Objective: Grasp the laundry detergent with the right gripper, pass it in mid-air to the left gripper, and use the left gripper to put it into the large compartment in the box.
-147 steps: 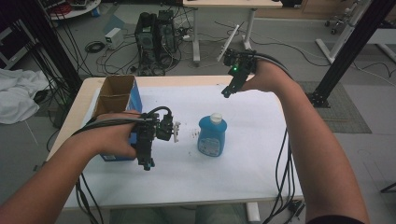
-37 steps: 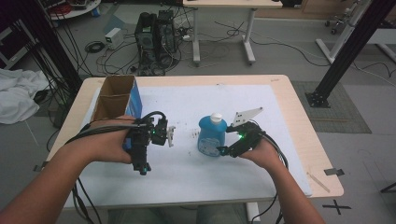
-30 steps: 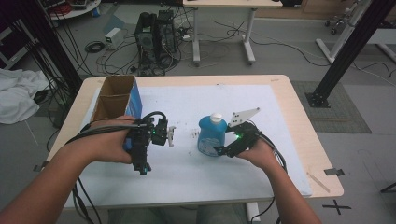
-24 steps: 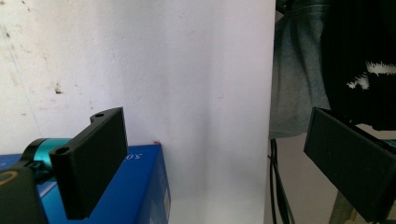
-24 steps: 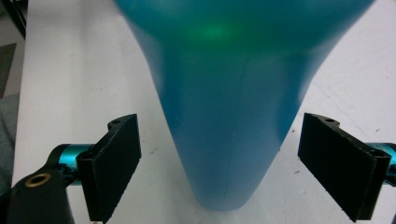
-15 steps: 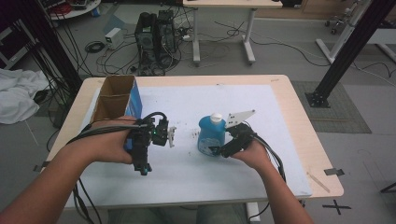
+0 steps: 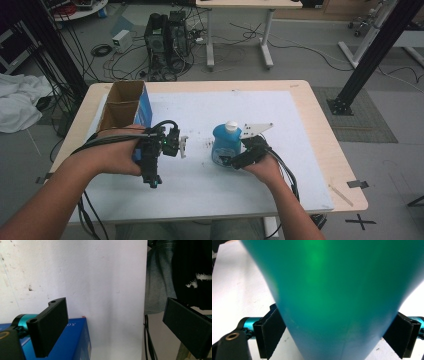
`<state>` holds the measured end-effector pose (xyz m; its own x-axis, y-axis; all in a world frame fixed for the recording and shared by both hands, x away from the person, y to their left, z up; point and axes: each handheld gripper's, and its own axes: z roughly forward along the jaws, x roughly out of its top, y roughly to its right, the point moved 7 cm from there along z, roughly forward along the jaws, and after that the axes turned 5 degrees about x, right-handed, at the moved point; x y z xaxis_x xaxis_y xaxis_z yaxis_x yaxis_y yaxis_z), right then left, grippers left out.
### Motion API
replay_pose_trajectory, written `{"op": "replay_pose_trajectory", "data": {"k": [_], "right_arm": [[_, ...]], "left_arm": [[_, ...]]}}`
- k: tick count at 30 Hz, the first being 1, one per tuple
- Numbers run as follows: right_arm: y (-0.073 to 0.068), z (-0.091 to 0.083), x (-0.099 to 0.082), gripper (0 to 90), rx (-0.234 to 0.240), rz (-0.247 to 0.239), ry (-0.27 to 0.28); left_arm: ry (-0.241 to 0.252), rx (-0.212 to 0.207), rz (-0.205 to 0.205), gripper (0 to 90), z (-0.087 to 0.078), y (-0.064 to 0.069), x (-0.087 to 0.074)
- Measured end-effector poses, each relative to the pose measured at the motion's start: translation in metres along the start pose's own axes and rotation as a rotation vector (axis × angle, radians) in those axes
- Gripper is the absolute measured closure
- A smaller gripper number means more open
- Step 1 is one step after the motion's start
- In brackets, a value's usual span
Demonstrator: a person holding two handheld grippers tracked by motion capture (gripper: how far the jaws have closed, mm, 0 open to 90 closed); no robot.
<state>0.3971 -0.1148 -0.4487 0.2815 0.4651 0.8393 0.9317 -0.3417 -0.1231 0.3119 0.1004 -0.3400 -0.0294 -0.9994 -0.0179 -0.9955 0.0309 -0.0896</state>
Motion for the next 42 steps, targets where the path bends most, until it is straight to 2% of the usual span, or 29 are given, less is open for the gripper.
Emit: {"op": "replay_pose_trajectory", "data": {"k": [3,4,5,6,8,13,14,17,20,26,31,32,33,35,36,37,40,42], "right_arm": [[0.0005,0.0002,0.0001,12.5,-0.007,-0.004,0.010],[0.0001,0.0001,0.0007,17.0,-0.011,-0.003,0.019],[0.0001,0.0001,0.0007,17.0,-0.011,-0.003,0.019],[-0.0006,-0.0022,0.0027,24.5,-0.008,-0.035,0.055],[-0.0005,-0.0031,0.0037,24.5,-0.017,-0.025,0.063],[0.0008,-0.0013,0.0010,24.5,-0.021,-0.017,0.050],[0.0008,-0.0013,0.0010,24.5,-0.021,-0.017,0.050],[0.0009,-0.0004,0.0006,25.6,-0.025,-0.015,0.049],[0.0011,0.0000,0.0012,29.0,-0.022,-0.027,0.058],[0.0010,0.0012,0.0006,29.9,-0.026,-0.023,0.056],[0.0020,0.0009,0.0009,33.2,-0.030,-0.028,0.064],[0.0007,0.0011,0.0005,33.6,-0.025,-0.020,0.059],[0.0019,0.0015,0.0007,34.0,-0.029,-0.035,0.062],[0.0009,0.0022,0.0000,34.6,-0.026,-0.027,0.057],[0.0005,0.0030,-0.0002,36.3,-0.022,-0.027,0.060],[0.0005,0.0033,-0.0004,36.7,-0.020,-0.030,0.059],[0.0004,0.0040,-0.0012,37.8,-0.019,-0.033,0.057],[0.0000,0.0043,-0.0021,39.6,-0.011,-0.037,0.054]], "left_arm": [[-0.001,-0.008,-0.002,6.1,0.0008,0.0002,0.0001],[-0.002,-0.007,-0.001,6.1,0.0010,0.0000,0.0003],[-0.002,-0.007,-0.001,6.1,0.0010,0.0000,0.0003],[-0.003,-0.007,0.000,6.1,0.0011,-0.0003,0.0003],[0.001,-0.011,-0.002,6.1,0.0014,-0.0002,0.0006],[-0.001,0.006,0.008,6.1,0.0014,-0.0024,0.0007],[0.000,-0.007,-0.004,6.1,0.0018,-0.0010,0.0008],[0.000,-0.005,0.006,6.1,0.0019,-0.0021,0.0011],[0.000,-0.011,-0.002,6.1,0.0025,-0.0016,0.0014],[0.004,-0.011,-0.006,6.1,0.0032,-0.0012,0.0022],[0.002,-0.004,0.008,6.1,0.0032,-0.0034,0.0015],[-0.001,-0.023,-0.017,6.1,0.0038,-0.0004,0.0009],[0.000,-0.004,0.003,6.1,0.0036,-0.0031,0.0012],[-0.001,-0.015,-0.005,6.1,0.0043,-0.0022,0.0012],[-0.001,-0.006,0.004,6.1,0.0042,-0.0037,0.0015],[-0.003,-0.022,-0.014,6.1,0.0047,-0.0014,0.0013],[0.000,-0.006,0.007,6.1,0.0046,-0.0042,0.0028],[-0.002,-0.013,-0.002,6.1,0.0044,-0.0030,0.0029]]}}
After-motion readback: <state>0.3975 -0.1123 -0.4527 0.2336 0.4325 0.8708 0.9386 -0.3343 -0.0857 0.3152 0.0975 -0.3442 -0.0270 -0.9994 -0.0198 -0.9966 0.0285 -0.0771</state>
